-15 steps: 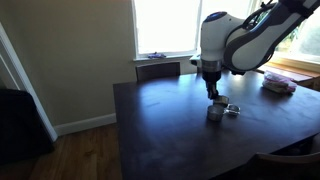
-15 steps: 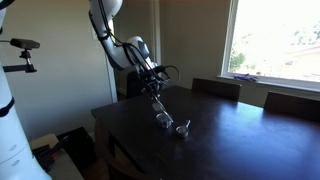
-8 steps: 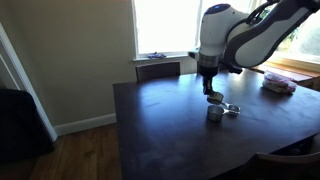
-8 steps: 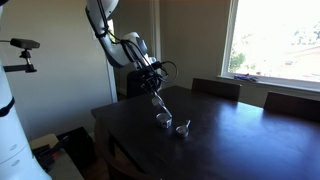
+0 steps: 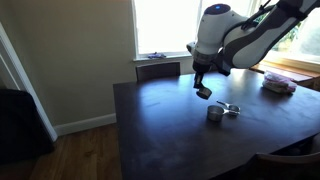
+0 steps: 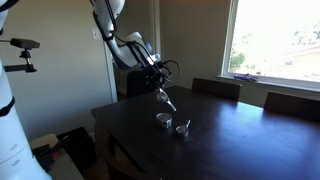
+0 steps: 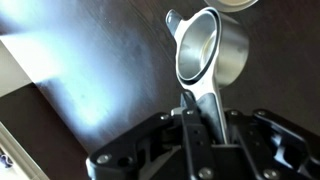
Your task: Unstack the four measuring cups
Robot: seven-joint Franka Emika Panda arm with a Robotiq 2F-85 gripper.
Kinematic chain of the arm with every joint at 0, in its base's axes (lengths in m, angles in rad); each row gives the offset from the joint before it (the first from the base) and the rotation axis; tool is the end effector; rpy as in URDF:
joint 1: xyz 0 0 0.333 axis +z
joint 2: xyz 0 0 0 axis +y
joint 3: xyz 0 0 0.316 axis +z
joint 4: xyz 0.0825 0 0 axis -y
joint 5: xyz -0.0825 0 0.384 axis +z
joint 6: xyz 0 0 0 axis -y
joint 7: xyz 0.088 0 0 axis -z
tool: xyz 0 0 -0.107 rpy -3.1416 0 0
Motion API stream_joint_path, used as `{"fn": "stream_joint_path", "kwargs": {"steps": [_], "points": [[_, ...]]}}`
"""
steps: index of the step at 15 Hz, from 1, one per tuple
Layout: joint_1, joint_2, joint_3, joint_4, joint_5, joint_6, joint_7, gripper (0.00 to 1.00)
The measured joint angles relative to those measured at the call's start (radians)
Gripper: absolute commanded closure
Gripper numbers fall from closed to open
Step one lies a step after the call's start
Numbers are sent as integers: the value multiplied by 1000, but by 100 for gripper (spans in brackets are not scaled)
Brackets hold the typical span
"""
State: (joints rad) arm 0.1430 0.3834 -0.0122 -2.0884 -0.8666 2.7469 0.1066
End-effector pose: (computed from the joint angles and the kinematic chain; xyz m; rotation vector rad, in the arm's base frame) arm 0.5913 0.1088 0.2574 2.5003 1.0441 0.4149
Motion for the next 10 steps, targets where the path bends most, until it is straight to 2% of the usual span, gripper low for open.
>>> {"fn": "stream_joint_path", "kwargs": {"steps": [3,10], "points": [[10,57,-33,60,-69,8,90,93],[8,192,-51,137,-68,11,168,93]]}}
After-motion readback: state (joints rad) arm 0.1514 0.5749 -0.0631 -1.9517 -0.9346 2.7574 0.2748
